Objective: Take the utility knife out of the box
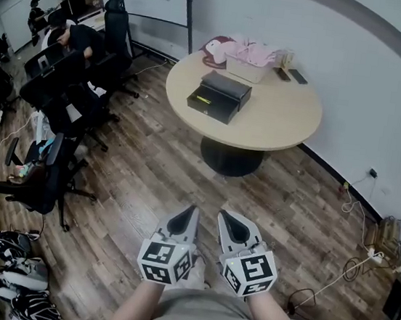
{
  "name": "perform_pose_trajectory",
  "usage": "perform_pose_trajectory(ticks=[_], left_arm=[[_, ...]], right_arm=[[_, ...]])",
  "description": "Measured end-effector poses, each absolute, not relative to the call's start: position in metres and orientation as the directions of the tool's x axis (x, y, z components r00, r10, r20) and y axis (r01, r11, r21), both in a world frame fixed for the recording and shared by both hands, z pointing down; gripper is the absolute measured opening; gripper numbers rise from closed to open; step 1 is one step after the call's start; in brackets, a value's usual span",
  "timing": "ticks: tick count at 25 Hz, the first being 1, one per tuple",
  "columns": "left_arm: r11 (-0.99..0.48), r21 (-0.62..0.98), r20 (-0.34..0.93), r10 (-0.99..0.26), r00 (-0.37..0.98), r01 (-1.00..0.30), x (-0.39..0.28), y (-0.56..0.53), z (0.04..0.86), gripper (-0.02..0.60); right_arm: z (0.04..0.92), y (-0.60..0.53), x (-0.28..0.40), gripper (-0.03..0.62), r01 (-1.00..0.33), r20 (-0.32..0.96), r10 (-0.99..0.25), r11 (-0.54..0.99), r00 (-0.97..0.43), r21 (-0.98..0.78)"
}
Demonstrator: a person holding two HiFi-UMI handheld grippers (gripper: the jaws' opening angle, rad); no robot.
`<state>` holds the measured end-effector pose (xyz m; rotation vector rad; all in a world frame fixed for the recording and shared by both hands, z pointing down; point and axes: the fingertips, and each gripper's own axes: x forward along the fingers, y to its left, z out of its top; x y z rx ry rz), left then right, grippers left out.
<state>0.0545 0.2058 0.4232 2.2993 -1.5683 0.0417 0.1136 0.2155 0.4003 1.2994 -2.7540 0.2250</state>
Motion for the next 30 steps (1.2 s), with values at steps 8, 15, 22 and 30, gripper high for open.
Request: perform_pose_trajectory(ticks=[8, 15, 22, 30], left_arm=[[-0.362, 0.269, 0.245, -0.870, 0.427, -0.893, 0.051, 0.135, 0.438, 0.003], [-0.386, 0.285, 0.257, -0.851, 0.457, -0.878, 0.025, 0.059, 0.438, 0.003], [-0.414, 0.290, 0.253, -0.836, 0.486, -0.863, -0.002, -0.020, 0.430, 0.003], [-0.431, 0.292, 0.248, -0.828, 0.503, -0.854, -0.032, -0.093, 0.433, 0.003]], right_arm=[[0.407, 0.146, 0.099, 0.000, -0.780, 0.147, -0.767, 0.620, -0.625, -0.082], [0.402, 0.068, 0.072, 0.000, -0.793, 0.146, -0.780, 0.605, -0.608, -0.069], [0.394, -0.012, 0.043, 0.000, -0.811, 0.154, -0.797, 0.583, -0.584, -0.059], [0.399, -0.085, 0.013, 0.000, -0.824, 0.155, -0.810, 0.563, -0.565, -0.062]])
